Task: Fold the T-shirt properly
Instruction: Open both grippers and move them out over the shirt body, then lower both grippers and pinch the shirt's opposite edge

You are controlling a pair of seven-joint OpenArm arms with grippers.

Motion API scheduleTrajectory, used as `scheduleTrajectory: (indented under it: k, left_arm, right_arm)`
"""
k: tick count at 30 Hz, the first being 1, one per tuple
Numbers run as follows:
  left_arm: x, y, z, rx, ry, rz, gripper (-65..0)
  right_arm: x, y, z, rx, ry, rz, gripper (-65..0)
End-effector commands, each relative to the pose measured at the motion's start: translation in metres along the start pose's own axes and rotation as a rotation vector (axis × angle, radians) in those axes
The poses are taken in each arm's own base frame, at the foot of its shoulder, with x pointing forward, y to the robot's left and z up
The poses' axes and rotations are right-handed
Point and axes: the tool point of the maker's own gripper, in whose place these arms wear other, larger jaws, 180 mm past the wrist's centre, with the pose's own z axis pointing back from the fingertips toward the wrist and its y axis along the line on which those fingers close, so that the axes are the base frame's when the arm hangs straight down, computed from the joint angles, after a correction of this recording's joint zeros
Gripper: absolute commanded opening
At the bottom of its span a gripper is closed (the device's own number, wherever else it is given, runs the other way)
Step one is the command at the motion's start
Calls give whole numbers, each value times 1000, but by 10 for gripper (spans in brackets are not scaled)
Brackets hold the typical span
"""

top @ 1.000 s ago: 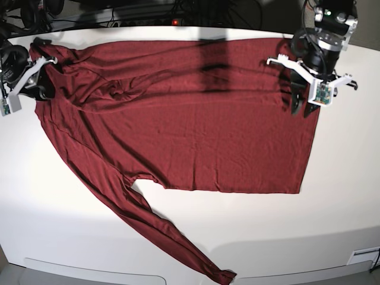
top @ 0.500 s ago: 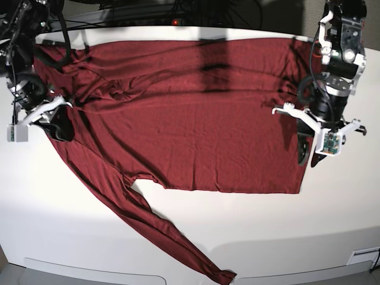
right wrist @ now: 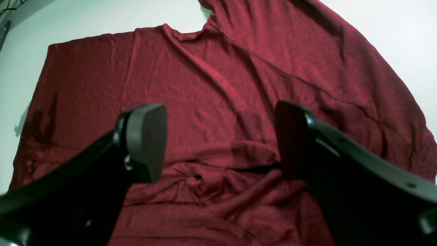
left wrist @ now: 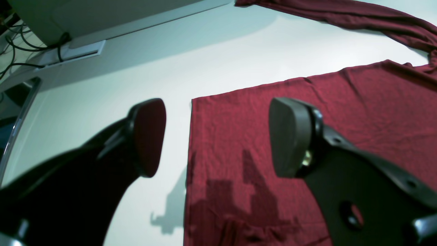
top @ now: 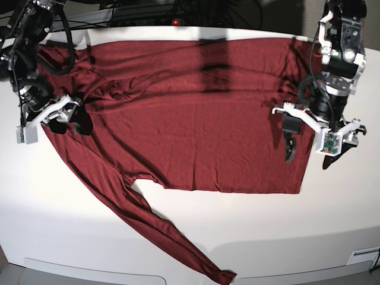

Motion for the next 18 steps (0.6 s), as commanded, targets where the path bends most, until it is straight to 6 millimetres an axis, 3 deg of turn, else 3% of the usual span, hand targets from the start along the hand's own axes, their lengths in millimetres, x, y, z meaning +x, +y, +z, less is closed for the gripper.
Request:
scheduleTrajectory:
  k: [1, 14, 18]
  left_arm:
    - [16, 3, 1, 6, -60, -8, -195]
    - [24, 2, 1, 5, -106, -9, -196]
    - [19, 3, -7, -3, -52, -21, -198]
  right_arm:
    - [15, 1, 3, 6, -48, 23, -175]
    - [23, 11, 4, 65, -87, -7, -175]
    - [25, 14, 3, 80, -89, -9, -175]
